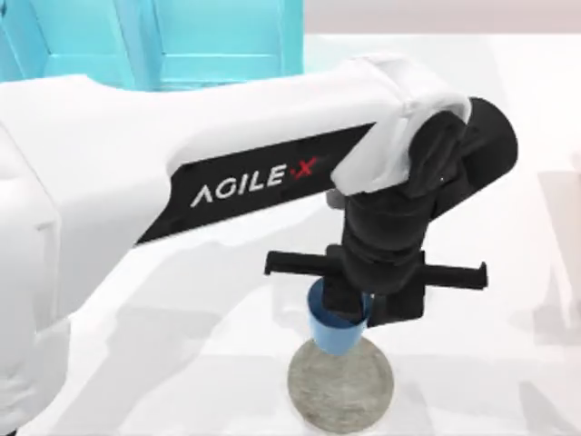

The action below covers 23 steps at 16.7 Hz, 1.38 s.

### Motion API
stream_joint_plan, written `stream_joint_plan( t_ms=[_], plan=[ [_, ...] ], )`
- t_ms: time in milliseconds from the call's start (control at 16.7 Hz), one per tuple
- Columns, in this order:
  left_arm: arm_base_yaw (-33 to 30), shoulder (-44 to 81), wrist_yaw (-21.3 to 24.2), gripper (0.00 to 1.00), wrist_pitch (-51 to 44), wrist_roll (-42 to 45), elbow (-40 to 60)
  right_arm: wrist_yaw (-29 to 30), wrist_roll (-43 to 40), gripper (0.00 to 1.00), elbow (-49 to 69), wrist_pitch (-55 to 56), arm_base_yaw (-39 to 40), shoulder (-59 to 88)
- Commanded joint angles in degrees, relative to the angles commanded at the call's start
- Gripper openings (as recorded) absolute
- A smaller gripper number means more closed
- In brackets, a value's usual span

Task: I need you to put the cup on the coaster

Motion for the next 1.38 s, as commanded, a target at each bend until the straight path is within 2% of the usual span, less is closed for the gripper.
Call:
stream_joint_plan(
  t_ms=[120, 300, 660, 1020, 1320, 1380],
  plan=[
    [-1.5, 0.4, 0.1, 0.0, -0.5, -5.0, 1.1, 0.0, 0.0, 1.0, 0.0, 0.0, 0.0, 0.0],
    [-2.3, 0.6, 0.2, 0.0, -0.8, -8.0, 1.8, 0.0, 0.0, 1.0, 0.0, 0.0, 0.0, 0.0],
    [-1.9, 0.3, 0.1, 0.0, 0.2, -7.7, 0.7, 0.0, 0.0, 1.0, 0.0, 0.0, 0.0, 0.0],
    [-1.5, 1.6, 0.2, 0.0, 12.3, -7.1, -10.1, 0.0, 0.0, 1.0, 0.0, 0.0, 0.0, 0.0],
    [-1.5, 1.8, 0.2, 0.0, 13.3, -7.1, -11.1, 0.0, 0.0, 1.0, 0.0, 0.0, 0.0, 0.0],
    [-1.5, 1.8, 0.2, 0.08, 13.3, -7.1, -11.1, 0.0, 0.0, 1.0, 0.0, 0.0, 0.0, 0.0]
  ],
)
